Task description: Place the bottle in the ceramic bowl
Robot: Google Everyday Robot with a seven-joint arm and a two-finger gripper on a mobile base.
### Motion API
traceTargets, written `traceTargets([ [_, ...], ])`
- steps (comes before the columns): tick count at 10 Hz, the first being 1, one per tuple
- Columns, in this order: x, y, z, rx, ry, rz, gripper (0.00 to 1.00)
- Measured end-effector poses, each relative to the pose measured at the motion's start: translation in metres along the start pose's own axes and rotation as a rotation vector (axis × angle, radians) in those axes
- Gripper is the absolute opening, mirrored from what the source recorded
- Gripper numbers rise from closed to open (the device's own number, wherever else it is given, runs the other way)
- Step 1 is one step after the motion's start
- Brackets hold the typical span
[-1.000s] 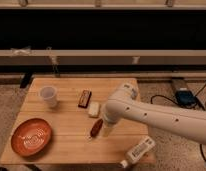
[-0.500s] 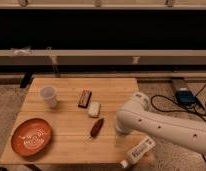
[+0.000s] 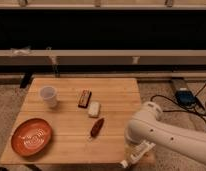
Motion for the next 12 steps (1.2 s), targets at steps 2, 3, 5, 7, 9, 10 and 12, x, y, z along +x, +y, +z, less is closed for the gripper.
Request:
traceTargets([
  [2, -0.012, -0.01, 0.007, 0.016, -0.005, 0.036, 0.8],
  [3, -0.016, -0.014, 0.009, 0.018, -0.001, 0.049, 0.8],
  [5, -0.026, -0.023, 0.016, 0.022, 0.009, 0.077, 0.8],
  [7, -0.036, -0.033, 0.025, 0.03, 0.016, 0.098, 0.8],
  [9, -0.043, -0.04, 0.03, 0.016, 0.022, 0.114, 0.8],
  [10, -0.045, -0.043, 0.033, -0.001, 0.024, 0.118, 0.8],
  [12, -0.042, -0.042, 0.037, -0.055, 0.024, 0.107, 0.8],
])
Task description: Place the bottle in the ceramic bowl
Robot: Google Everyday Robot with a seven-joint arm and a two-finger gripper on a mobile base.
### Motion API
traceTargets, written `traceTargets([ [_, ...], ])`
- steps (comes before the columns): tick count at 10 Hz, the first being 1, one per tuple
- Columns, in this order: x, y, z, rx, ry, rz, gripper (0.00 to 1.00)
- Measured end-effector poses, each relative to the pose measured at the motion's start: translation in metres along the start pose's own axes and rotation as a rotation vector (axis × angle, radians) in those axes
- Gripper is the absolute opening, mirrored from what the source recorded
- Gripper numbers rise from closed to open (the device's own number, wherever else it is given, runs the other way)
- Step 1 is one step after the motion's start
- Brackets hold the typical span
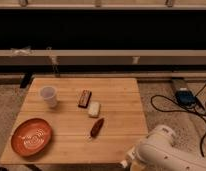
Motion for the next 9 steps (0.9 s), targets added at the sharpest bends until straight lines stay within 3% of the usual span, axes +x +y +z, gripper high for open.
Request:
traceTargets([
  [1, 0.002, 0.002, 0.0, -0.015, 0.0, -0.008, 0.8],
  [4, 0.015, 0.008, 0.0, -0.012, -0.005, -0.083, 0.8],
  [9, 0.029, 0.011, 0.014, 0.072, -0.043, -0.177, 0.8],
])
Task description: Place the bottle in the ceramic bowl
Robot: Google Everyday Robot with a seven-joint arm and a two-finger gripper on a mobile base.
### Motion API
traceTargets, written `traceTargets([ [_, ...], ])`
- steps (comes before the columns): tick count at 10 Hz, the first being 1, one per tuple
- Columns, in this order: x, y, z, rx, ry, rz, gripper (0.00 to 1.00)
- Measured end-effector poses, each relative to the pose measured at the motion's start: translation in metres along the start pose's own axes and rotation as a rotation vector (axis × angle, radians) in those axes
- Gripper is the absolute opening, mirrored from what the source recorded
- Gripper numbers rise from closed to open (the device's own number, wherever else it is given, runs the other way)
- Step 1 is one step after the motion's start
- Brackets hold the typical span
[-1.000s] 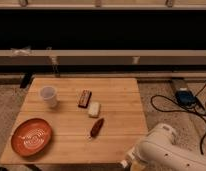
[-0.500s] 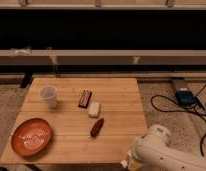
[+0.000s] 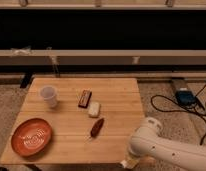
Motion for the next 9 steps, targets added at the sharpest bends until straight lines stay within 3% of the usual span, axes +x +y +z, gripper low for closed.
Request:
traceTargets([
  [3, 0.001, -0.003, 0.012, 0.067, -0.058, -0.037, 0.8],
  [9, -0.014, -0.012, 0.02, 0.074, -0.121, 0.031, 0.8],
])
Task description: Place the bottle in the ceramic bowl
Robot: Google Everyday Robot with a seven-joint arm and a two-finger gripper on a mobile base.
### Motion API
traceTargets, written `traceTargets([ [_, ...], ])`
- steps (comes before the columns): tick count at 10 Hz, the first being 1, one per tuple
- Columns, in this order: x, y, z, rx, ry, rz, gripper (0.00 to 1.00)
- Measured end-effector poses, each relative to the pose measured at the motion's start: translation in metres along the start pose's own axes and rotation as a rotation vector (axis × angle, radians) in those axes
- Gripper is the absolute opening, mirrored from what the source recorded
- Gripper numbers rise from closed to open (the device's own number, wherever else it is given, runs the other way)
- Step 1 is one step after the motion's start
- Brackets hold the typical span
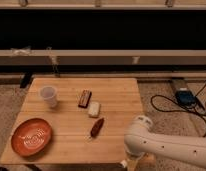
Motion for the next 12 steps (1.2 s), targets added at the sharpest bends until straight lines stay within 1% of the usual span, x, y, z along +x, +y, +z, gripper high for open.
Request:
traceTargets([
  [3, -0.002, -0.002, 0.006, -0.005, -0.018, 0.029, 0.8],
  [4, -0.002, -0.001, 0.007, -0.008, -0.022, 0.032, 0.77],
  [5, -0.002, -0.001, 0.008, -0.012, -0.025, 0.036, 0.71],
  [6, -0.002, -0.001, 0.009, -0.017, -0.032, 0.042, 0.59],
  [8, -0.002, 0.0, 0.008, -0.03, -0.066, 0.041, 0.41],
  [10, 0.007, 0.003, 0.004, -0.054, -0.123, 0.007, 0.21],
  [11, 0.01, 0.004, 0.001, -0.066, -0.146, -0.007, 0.11],
  [12, 0.015, 0.006, -0.003, -0.079, -0.16, -0.024, 0.04],
])
